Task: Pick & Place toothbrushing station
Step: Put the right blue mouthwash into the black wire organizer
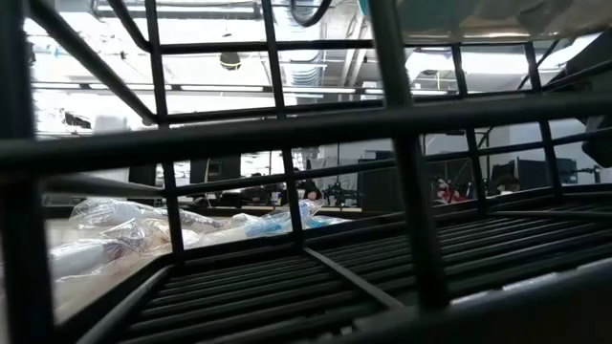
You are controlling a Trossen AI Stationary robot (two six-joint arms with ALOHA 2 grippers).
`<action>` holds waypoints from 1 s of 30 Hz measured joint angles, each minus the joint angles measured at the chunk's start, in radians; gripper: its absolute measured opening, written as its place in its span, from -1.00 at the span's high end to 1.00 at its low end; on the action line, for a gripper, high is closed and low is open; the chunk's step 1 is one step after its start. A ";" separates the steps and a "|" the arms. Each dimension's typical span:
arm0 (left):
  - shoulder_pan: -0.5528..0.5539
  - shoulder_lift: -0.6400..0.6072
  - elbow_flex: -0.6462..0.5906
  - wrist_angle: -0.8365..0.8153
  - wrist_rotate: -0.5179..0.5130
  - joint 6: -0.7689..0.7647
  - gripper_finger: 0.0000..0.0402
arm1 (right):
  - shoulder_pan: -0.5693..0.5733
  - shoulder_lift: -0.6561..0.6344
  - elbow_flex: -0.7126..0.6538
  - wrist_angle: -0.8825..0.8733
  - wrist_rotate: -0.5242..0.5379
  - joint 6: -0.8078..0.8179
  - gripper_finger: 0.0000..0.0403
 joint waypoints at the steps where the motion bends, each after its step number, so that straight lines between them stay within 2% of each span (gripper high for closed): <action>1: 0.000 0.000 0.000 0.000 -0.002 0.002 0.54 | 0.000 0.000 0.000 0.001 -0.001 0.002 -0.55; 19: 0.002 0.000 0.000 0.002 -0.005 0.010 0.54 | 0.029 0.053 0.002 0.109 -0.022 0.055 -0.55; 23: 0.002 0.004 0.000 0.009 0.005 0.010 0.54 | 0.052 0.054 0.002 0.108 0.029 0.064 -0.55; 27: -0.007 0.020 0.000 0.014 0.020 0.013 0.54 | 0.098 0.055 0.046 -0.001 0.142 0.115 -0.55; 30: -0.014 0.029 -0.001 0.012 0.023 0.027 0.54 | 0.109 0.055 0.096 -0.140 0.158 0.142 -0.55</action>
